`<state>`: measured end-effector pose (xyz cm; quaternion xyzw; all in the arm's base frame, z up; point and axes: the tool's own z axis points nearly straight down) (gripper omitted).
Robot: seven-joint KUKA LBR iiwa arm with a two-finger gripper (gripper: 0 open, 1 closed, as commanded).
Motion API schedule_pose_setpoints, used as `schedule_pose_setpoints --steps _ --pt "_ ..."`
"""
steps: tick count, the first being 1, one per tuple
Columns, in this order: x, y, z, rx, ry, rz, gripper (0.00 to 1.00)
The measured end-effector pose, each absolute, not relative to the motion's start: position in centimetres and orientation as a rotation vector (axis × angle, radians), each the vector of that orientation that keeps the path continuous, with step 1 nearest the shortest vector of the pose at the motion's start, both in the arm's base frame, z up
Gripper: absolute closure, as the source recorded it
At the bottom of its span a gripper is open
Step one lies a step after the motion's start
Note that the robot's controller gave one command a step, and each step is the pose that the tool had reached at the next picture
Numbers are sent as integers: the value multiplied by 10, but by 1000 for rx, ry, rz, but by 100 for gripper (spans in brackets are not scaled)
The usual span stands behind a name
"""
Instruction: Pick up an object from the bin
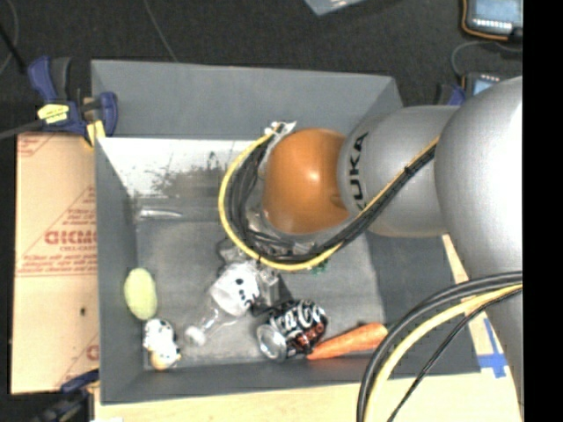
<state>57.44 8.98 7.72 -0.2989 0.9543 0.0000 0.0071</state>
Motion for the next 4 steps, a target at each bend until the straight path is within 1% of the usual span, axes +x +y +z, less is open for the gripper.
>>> schedule_pose_setpoints --steps 1,2,4 --pt "573 89 98 -935 2990 0 100" --pt "575 89 120 -931 2982 -2 100" --pt "575 89 147 -929 2985 -2 100"
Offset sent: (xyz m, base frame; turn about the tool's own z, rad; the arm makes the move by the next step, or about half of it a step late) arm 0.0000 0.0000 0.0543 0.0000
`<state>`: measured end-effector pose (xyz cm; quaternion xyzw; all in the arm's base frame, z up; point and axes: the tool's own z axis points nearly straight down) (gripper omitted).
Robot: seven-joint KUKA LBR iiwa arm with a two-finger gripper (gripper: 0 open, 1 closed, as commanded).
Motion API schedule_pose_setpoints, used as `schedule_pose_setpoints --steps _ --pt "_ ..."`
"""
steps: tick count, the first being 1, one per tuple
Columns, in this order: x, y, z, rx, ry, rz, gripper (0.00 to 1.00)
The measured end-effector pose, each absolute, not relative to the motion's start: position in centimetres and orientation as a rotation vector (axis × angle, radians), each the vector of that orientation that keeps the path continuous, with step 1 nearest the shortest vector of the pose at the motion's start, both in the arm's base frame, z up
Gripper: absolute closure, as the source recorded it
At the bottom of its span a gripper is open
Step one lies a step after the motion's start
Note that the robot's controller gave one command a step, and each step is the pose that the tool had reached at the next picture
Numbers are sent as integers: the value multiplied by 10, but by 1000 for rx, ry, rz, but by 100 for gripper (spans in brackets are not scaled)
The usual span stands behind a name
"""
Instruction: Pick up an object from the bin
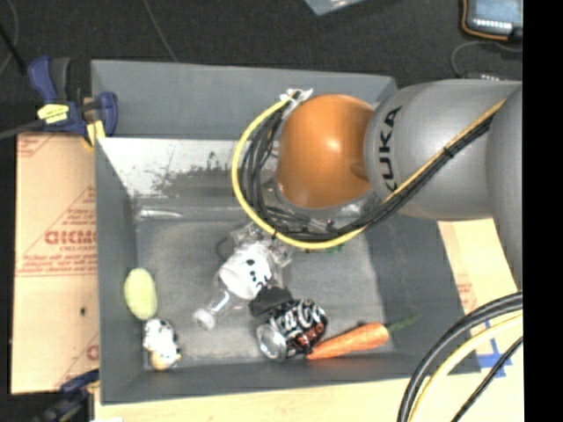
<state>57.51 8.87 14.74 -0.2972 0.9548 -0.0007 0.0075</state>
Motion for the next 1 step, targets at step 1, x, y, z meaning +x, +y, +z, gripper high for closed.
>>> schedule_pose_setpoints --steps 1 --pt "576 89 167 -927 2983 -3 100"
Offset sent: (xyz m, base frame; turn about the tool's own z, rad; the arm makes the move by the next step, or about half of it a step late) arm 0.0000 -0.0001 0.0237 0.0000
